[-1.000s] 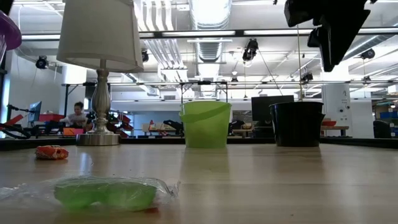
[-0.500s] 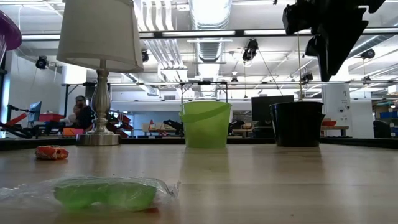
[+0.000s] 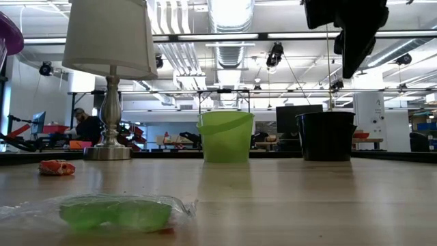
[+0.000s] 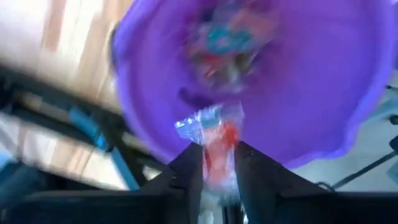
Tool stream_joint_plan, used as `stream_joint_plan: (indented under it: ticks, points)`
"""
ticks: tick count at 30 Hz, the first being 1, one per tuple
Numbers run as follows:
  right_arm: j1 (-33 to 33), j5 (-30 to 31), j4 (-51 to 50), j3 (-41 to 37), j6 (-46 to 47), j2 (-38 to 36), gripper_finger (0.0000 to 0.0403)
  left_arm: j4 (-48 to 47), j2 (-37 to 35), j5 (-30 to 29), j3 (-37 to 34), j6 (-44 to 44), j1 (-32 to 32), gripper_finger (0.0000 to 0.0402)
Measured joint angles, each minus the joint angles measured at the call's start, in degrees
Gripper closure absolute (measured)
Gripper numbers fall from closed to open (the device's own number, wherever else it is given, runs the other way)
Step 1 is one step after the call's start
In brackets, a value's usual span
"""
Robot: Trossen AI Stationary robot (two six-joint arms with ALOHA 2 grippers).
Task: Sort candy
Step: Put the red gummy into the violet bucket, then put the green gummy into the violet bucket
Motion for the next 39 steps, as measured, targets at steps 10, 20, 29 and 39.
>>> stream_joint_plan:
  ticks: [10,20,29,39]
  points:
    - [0.0,0.5,12.0,0.7,6.0,0.0,0.022,3.4,-0.2,-4.5,-0.1,7.9,-1.0,0.0268]
    - [0.0,0.5,38.1,0.8,1.9,4.3,0.022,-4.3,-4.6,-13.1,1.4,7.6,-8.5,0.026]
    - [0.9,-2.6,42.3,2.2,6.4,9.5,0.022,-4.2,-9.9,-26.3,1.5,3.1,-11.1,0.026]
    - [1.4,-3.6,52.4,3.8,10.7,17.3,0.022,-4.3,-12.7,-37.7,1.5,5.0,-11.1,0.026]
